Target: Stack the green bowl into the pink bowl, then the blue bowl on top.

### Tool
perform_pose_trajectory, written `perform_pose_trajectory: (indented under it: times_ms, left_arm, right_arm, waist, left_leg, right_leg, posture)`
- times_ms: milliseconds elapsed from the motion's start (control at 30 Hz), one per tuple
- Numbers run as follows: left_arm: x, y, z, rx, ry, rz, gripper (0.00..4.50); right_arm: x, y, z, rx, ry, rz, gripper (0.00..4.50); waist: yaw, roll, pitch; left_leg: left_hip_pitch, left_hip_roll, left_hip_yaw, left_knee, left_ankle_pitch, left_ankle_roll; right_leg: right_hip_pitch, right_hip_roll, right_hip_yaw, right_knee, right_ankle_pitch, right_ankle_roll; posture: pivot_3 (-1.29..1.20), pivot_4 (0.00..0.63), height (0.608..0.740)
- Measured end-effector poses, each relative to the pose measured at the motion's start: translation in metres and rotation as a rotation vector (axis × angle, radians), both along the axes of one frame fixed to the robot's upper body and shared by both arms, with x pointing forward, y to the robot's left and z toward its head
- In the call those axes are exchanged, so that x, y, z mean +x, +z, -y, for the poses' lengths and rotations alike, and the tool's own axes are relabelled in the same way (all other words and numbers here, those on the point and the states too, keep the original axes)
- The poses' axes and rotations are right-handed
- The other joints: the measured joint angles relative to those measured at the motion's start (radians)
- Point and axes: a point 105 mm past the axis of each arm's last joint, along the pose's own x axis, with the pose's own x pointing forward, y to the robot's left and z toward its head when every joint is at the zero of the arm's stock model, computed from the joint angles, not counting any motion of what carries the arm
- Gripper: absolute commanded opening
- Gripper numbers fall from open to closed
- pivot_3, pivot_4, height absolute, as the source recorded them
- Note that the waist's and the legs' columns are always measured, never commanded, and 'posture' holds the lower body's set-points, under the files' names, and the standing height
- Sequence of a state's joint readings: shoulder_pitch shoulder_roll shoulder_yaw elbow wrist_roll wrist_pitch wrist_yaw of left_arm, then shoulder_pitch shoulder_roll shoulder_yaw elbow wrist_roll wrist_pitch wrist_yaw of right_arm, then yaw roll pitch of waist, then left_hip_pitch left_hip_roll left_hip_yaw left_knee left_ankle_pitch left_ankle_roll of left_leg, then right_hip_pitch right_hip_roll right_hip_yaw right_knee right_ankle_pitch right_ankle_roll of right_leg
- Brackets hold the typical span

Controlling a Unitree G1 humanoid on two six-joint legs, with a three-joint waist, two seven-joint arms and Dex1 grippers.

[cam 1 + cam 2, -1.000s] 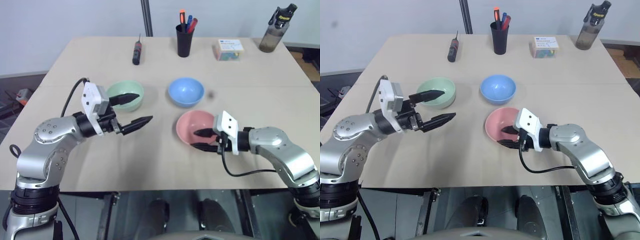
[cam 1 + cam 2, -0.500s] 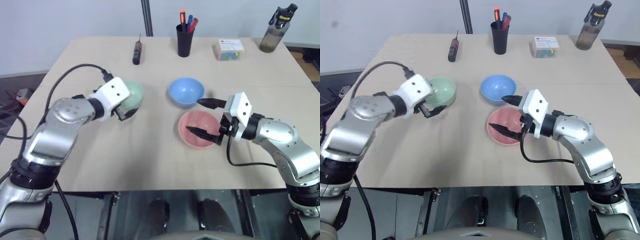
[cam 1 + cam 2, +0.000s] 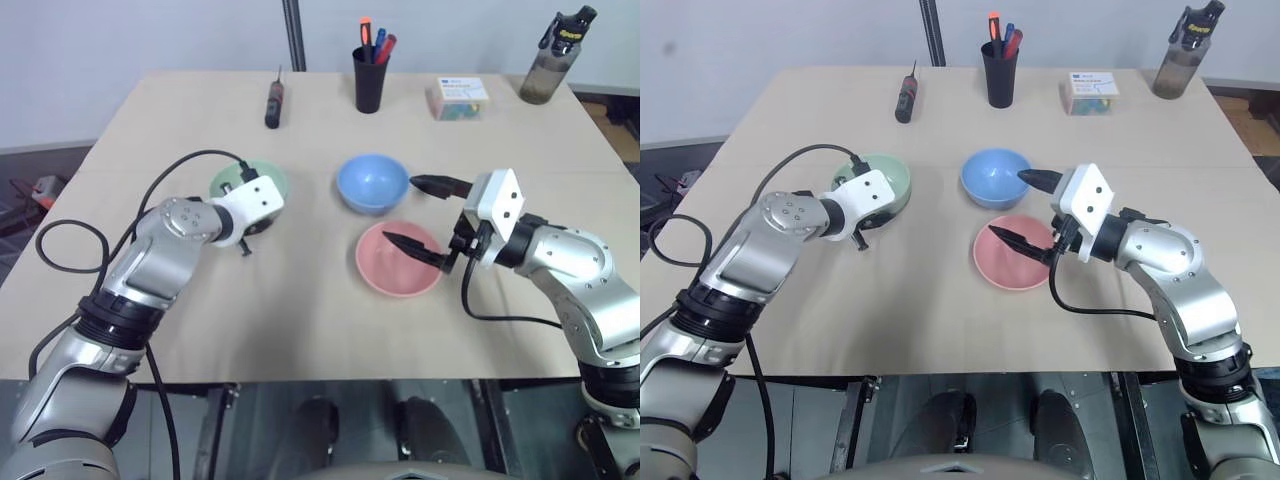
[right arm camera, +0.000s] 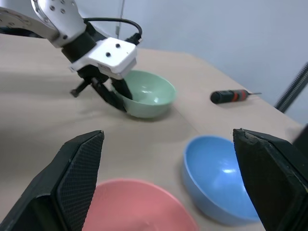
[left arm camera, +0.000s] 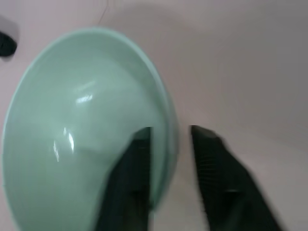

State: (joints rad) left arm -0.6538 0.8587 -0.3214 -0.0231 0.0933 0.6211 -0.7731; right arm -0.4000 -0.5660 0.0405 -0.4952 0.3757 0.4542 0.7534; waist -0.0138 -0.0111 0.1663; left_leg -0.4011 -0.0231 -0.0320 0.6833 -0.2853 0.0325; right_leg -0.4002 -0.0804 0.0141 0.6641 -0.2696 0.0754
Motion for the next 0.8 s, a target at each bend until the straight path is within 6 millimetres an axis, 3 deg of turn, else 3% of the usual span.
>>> perform_pose_trajectory:
  times_ms: [233,300,367,400,500,567,800]
  left_arm:
    - [-0.003,0.002,0.017,-0.071,-0.063,-0.062,0.09]
    - [-0.007,0.019,0.044,-0.162,-0.177,-0.051,0.09]
    - [-0.01,0.03,0.057,-0.193,-0.243,-0.034,0.09]
    - [-0.019,0.048,0.083,-0.245,-0.382,0.017,0.09]
    - [-0.04,0.066,0.115,-0.287,-0.622,0.068,0.09]
    - [-0.058,0.066,0.133,-0.297,-0.793,0.042,0.09]
    - [-0.074,0.059,0.154,-0.302,-1.008,-0.044,0.09]
  right_arm:
    - [0.001,-0.001,0.016,0.0,-0.074,0.002,4.5]
    - [0.001,0.0,0.031,0.004,-0.134,0.008,4.5]
    - [0.001,0.0,0.037,0.005,-0.156,0.009,4.5]
    - [-0.001,-0.001,0.048,0.007,-0.199,0.006,4.5]
    - [-0.005,-0.009,0.069,-0.006,-0.282,-0.014,4.5]
    - [-0.019,-0.02,0.088,-0.01,-0.351,-0.061,4.5]
    - [-0.074,-0.033,0.102,-0.031,-0.385,-0.151,4.5]
  waist:
    - [0.004,0.0,0.0]
    - [0.007,-0.001,0.0]
    - [0.008,-0.001,0.0]
    - [0.008,-0.001,0.0]
    - [0.011,-0.001,0.0]
    - [0.008,0.0,0.0]
    - [0.001,0.001,0.0]
  left_leg:
    - [-0.001,0.0,-0.001,0.001,0.0,0.0]
    - [-0.002,0.001,-0.002,0.002,0.0,0.0]
    - [-0.003,0.0,-0.002,0.002,0.0,0.0]
    - [-0.004,0.0,-0.002,0.002,0.0,0.0]
    - [-0.005,0.001,-0.002,0.002,0.0,0.0]
    - [-0.005,0.001,-0.001,0.002,0.0,0.0]
    - [0.004,0.001,0.0,0.003,-0.002,0.004]
  right_leg:
    - [0.0,-0.001,-0.001,0.0,0.0,0.0]
    - [0.0,-0.001,-0.002,0.0,0.0,0.0]
    - [-0.001,-0.002,-0.002,0.0,0.0,0.0]
    - [-0.002,-0.002,-0.002,0.0,0.0,0.0]
    - [-0.002,-0.002,-0.002,0.0,0.0,0.0]
    - [-0.003,-0.001,-0.001,0.0,0.0,0.0]
    - [0.005,0.0,0.001,0.001,0.0,0.0]
  posture:
    - [0.0,0.15,0.74]
    - [0.0,0.15,0.74]
    - [0.0,0.15,0.74]
    - [0.0,0.15,0.74]
    - [0.0,0.15,0.74]
    - [0.0,0.15,0.74]
    - [0.0,0.15,0.74]
